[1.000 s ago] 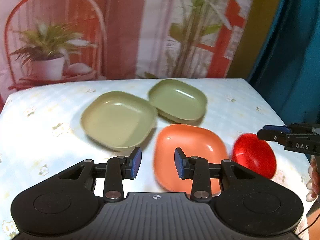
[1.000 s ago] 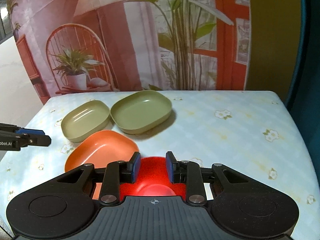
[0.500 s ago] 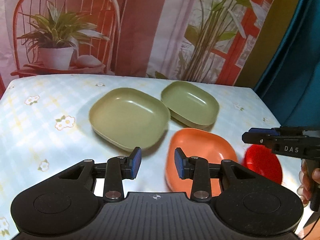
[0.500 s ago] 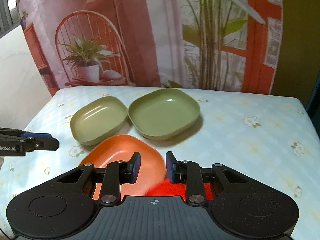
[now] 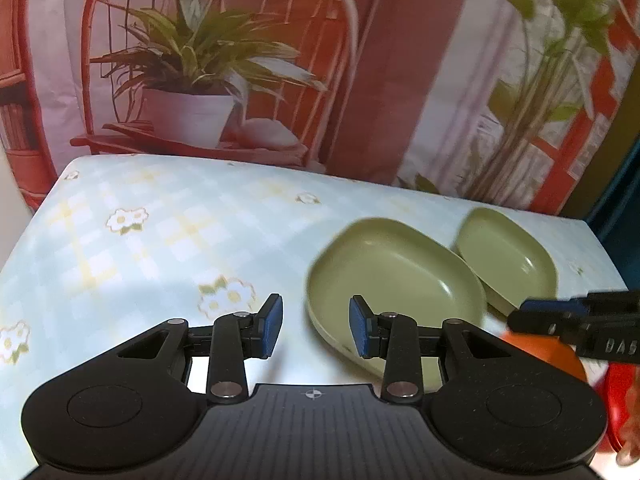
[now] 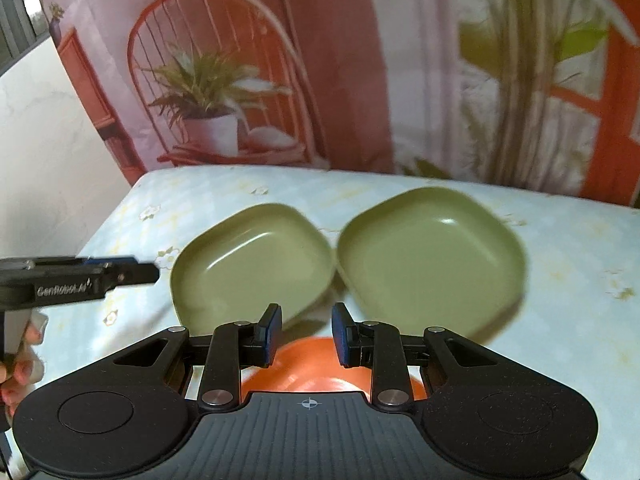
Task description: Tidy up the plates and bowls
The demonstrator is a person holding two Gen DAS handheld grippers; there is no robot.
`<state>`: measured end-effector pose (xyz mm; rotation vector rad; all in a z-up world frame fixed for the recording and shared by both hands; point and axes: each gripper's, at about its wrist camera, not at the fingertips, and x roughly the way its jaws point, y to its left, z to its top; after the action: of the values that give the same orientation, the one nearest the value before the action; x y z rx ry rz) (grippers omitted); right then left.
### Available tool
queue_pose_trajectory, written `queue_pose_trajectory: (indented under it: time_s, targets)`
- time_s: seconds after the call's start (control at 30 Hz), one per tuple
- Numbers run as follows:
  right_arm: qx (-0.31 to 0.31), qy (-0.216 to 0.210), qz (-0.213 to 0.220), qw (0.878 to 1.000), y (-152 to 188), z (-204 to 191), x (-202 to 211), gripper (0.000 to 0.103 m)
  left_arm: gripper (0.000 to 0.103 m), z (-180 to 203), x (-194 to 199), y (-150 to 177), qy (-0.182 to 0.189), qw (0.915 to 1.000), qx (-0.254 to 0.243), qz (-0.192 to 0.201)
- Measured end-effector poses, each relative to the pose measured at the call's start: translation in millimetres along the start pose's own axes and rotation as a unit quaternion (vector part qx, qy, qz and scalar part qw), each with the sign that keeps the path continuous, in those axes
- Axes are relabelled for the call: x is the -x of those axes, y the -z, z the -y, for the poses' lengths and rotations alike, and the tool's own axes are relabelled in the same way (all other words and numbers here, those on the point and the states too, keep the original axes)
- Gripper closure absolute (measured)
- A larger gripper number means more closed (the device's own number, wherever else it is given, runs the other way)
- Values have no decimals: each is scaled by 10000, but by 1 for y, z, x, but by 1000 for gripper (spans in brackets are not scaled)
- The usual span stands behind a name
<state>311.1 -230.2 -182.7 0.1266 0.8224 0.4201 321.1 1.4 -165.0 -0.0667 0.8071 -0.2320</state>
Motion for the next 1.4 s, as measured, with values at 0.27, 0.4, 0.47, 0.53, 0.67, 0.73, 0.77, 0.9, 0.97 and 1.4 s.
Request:
queue_pose_trajectory:
  time_s: [0.27, 0.4, 0.47, 0.53, 0.67, 0.73, 0.77, 0.9, 0.97, 1.4]
  targets:
    - [-298, 98, -280, 9991, -13, 2, -44, 77, 64, -9, -27, -3, 170, 9997, 42, -181]
    - [-450, 173, -347, 9982, -16, 9, -54, 76, 65, -10, -34, 2, 239, 9995, 70, -213]
    - [-515, 162, -376, 9978, -16, 11, -57, 77, 73, -11, -37, 4, 267, 9994, 86, -203]
    - [-515, 160, -406, 9977, -16, 11, -60, 79, 92, -12, -40, 3, 348, 9991, 87, -234]
    - [-521, 115, -426, 9977, -15, 8, -61, 87, 92, -9, -36, 6, 221, 9995, -36, -227]
    - [-531, 83, -412, 9977, -15, 7, -59, 87, 92, -10, -31, 8, 197, 9995, -43, -234]
    - [-532, 68, -392, 9978, -14, 6, -57, 87, 92, -11, -28, 8, 194, 9996, -40, -225]
    - [-502, 10, -310, 9983, -17, 0, -48, 88, 92, -11, -12, 6, 153, 9997, -51, -167]
    - [-465, -11, -255, 9986, -19, -4, -42, 88, 92, -9, -1, 5, 119, 9998, -82, -132]
    - [-252, 22, -3, 9997, -10, 2, 28, 88, 89, 36, 48, 15, 447, 9983, -343, -136]
